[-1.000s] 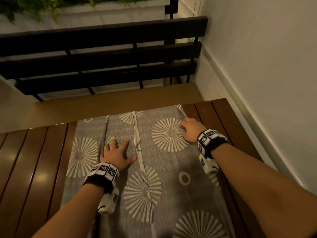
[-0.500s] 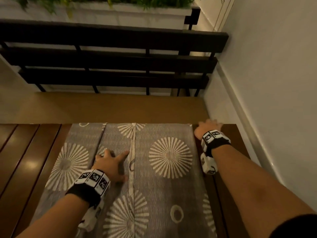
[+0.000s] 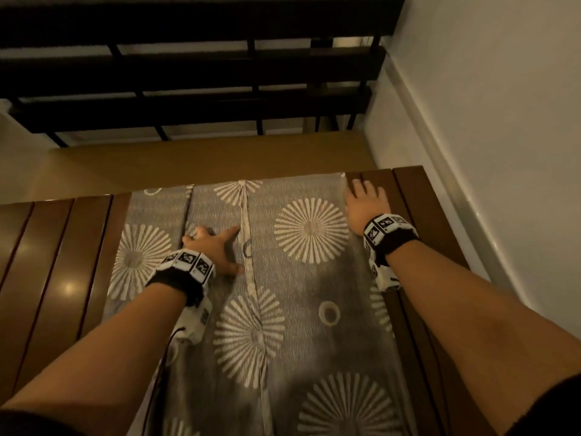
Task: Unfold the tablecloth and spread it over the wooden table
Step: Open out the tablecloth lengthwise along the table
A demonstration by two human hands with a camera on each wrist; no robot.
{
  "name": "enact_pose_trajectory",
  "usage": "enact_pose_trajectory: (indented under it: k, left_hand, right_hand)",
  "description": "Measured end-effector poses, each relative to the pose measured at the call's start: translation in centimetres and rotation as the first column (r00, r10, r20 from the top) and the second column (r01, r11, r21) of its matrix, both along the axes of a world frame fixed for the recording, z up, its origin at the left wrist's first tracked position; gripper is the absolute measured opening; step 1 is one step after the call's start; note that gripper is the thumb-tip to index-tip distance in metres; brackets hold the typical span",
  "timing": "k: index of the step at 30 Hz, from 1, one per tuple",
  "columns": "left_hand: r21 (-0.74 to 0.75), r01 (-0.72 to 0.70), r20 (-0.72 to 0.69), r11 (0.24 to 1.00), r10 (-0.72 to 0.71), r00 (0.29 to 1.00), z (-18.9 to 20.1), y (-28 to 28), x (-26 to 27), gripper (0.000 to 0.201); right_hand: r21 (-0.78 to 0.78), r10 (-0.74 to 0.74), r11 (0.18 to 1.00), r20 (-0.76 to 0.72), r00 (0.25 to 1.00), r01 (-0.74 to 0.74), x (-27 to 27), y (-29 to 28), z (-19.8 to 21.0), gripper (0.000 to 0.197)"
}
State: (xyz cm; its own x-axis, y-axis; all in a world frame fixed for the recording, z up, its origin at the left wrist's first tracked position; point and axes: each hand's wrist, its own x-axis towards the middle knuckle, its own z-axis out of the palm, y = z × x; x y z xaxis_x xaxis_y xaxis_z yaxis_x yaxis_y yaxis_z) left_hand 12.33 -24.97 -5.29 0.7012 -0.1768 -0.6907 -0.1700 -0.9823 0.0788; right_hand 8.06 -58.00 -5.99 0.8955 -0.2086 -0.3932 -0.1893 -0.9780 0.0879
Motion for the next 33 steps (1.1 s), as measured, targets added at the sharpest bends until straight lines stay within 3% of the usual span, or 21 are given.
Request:
enact_pose_trajectory:
  k: [4, 6, 8, 10, 12, 15, 17, 22, 25, 28, 33]
  left_hand:
    - [0.015, -0.008, 0.003, 1.0, 0.007, 1.0, 0.6, -0.2, -1.0, 0.094]
    - [0.032, 0.102, 0.147, 0.994, -0.105, 0.984, 1.0, -0.9, -2.8, 0.077]
    - [-0.05, 0.223, 0.294, 0.974, -0.199, 0.935, 1.8, -2.0, -5.9, 0.069]
    - [-0.177, 0.341, 0.256, 0.923, -0.292, 0.922, 2.2, -3.0, -9.7, 0.078]
    - [-0.241, 0.401, 0.143, 0.884, -0.377, 0.915, 2.0, -3.1, -13.7, 0.088]
    - [-0.126, 0.528, 0.021, 0.84, -0.53, 0.848, 0.6, -2.5, -17.7, 0.107]
    - [-0.073, 0.574, 0.025, 0.816, -0.573, 0.819, -0.5, -1.9, -19.0, 0.114]
    - [-0.107, 0.534, 0.075, 0.838, -0.529, 0.845, -1.1, -1.0, -19.8, 0.112]
    - [-0.102, 0.519, 0.085, 0.849, -0.512, 0.855, -0.9, -1.1, -20.4, 0.111]
    - [-0.103, 0.49, 0.1, 0.865, -0.482, 0.871, -1.0, -1.1, -20.9, 0.108]
    - [-0.12, 0.451, 0.16, 0.884, -0.431, 0.888, -1.1, -0.3, -22.6, 0.092]
  right_hand:
    - [0.218, 0.185, 0.957, 0.041, 0.982, -0.189, -5.9, 5.2, 0.3, 0.055]
    - [0.241, 0.205, 0.948, 0.033, 0.978, -0.207, -10.6, 7.9, 0.7, 0.055]
    - [0.255, 0.261, 0.933, 0.009, 0.965, -0.255, -16.2, 10.3, 0.7, 0.055]
    - [0.295, 0.301, 0.915, -0.05, 0.952, -0.274, -22.6, 12.1, 0.2, 0.057]
    - [0.321, 0.254, 0.925, -0.123, 0.959, -0.203, -28.5, 13.0, -0.3, 0.063]
    - [0.311, 0.144, 0.945, -0.098, 0.985, -0.107, -34.3, 11.7, -0.3, 0.071]
    - [0.327, 0.088, 0.943, -0.057, 0.994, -0.065, -37.3, 10.1, -0.3, 0.074]
    - [0.068, -0.165, 0.982, -0.143, 0.976, 0.176, -42.2, 5.9, 1.0, 0.083]
    - [0.198, -0.064, 0.978, -0.031, 0.997, 0.069, -42.4, 8.9, 1.0, 0.088]
    - [0.283, 0.01, 0.959, -0.049, 0.999, 0.004, -43.6, 11.3, 0.0, 0.084]
    - [0.121, -0.259, 0.953, -0.157, 0.953, 0.279, -48.2, 7.5, 0.7, 0.099]
